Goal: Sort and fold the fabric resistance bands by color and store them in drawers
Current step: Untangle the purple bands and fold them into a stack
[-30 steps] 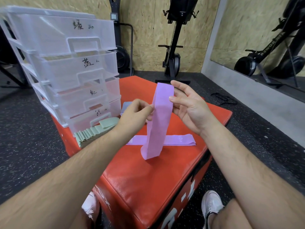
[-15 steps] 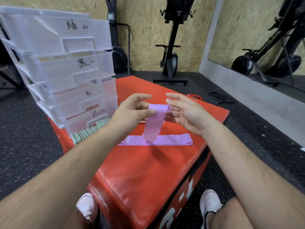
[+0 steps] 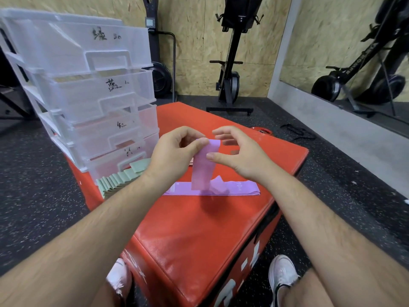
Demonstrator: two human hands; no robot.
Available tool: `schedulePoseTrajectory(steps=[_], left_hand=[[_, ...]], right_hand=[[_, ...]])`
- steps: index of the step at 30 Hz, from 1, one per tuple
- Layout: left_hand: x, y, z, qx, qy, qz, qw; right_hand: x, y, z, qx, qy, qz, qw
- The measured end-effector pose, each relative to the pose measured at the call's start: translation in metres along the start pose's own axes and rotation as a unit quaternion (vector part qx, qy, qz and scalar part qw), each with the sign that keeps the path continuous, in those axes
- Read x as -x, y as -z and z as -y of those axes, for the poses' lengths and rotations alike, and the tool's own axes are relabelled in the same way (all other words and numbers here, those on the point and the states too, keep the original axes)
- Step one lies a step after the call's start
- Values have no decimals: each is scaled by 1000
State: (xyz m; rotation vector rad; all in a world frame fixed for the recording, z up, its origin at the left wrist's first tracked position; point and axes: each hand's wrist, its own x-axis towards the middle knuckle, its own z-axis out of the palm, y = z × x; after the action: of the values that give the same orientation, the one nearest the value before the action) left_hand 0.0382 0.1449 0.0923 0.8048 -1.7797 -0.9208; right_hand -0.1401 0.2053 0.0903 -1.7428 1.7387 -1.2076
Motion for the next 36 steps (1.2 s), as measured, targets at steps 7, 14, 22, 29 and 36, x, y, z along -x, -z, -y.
schedulePoseTrajectory(steps=[7,14,22,29,36], left_hand=[[-2,7,3,-102,-57,-10,993],[-1,8,1,-84,-69,32,994],[0,5,1,-47,-41,7,998],[-11,17,8,74,19,-88,993],[-22,39,59,88,179,-144,969]], right_hand=[[-1,-8,3,-69,46,-26,996],[-1,-23,5,-163,26,1,986],[2,-36,7,-211,17,52,976],[2,-21,5,-171,-62,175,968],[8,22,-36,-78,-188,267,942]])
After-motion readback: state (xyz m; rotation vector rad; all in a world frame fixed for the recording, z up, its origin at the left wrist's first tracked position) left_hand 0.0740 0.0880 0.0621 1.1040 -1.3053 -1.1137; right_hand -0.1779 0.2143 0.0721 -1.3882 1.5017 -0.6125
